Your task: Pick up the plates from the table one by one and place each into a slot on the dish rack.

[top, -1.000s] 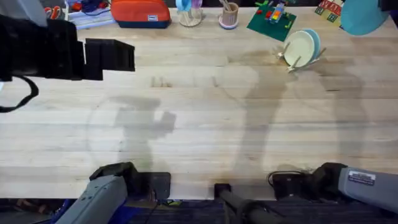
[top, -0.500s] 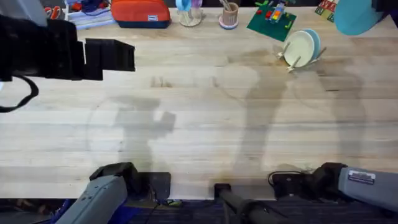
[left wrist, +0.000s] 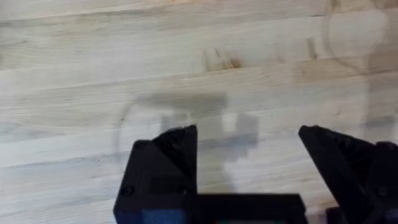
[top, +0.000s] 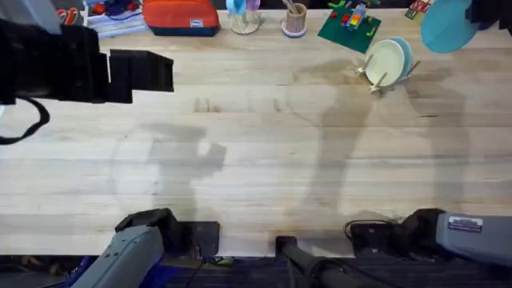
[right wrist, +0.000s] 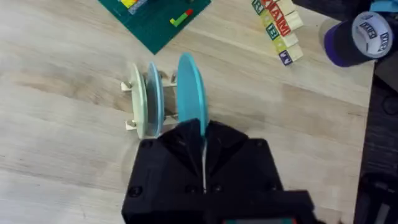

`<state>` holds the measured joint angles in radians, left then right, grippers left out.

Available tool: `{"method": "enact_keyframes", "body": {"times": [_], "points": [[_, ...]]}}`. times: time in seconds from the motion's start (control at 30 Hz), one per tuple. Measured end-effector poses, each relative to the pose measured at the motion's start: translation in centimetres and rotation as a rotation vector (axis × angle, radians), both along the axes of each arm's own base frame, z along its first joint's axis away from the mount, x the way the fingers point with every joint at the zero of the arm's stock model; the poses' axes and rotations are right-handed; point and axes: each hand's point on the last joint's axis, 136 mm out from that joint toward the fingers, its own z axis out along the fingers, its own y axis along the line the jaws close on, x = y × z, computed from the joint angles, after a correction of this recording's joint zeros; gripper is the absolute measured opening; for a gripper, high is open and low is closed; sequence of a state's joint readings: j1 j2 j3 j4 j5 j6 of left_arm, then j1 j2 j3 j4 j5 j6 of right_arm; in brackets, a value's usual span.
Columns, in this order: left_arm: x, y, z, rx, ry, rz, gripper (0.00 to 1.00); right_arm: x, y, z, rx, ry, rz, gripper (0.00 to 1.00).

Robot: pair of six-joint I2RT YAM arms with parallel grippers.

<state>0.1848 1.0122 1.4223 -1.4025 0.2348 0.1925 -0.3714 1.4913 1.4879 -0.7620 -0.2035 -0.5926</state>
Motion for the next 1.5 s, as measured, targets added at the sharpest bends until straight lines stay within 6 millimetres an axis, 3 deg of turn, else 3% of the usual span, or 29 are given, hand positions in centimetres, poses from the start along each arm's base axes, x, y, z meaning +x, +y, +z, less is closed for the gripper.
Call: {"method": "enact_keyframes", "body": {"times": [0.23,0.57,1.17,1.3,1.5], "points": [[0.0,0.0,0.0,0.000,0.000,0.000,0.993,0.2,-0.1,-0.4,0.004,0.010,0.000,0.027],[0.0,0.0,0.0,0.000,0.000,0.000,0.995,0.9,-0.3,-2.8,0.026,0.067,0.000,0.027],[0.0,0.0,0.0,0.000,0.000,0.000,0.994,1.0,-0.3,-3.2,0.027,0.073,0.008,0.027],[0.0,0.0,0.0,0.000,0.000,0.000,0.995,1.4,-0.5,-4.7,0.040,0.107,0.008,0.027],[0.0,0.0,0.0,0.000,0.000,0.000,0.994,2.0,-0.2,-4.9,0.054,0.098,0.026,0.027]]}}
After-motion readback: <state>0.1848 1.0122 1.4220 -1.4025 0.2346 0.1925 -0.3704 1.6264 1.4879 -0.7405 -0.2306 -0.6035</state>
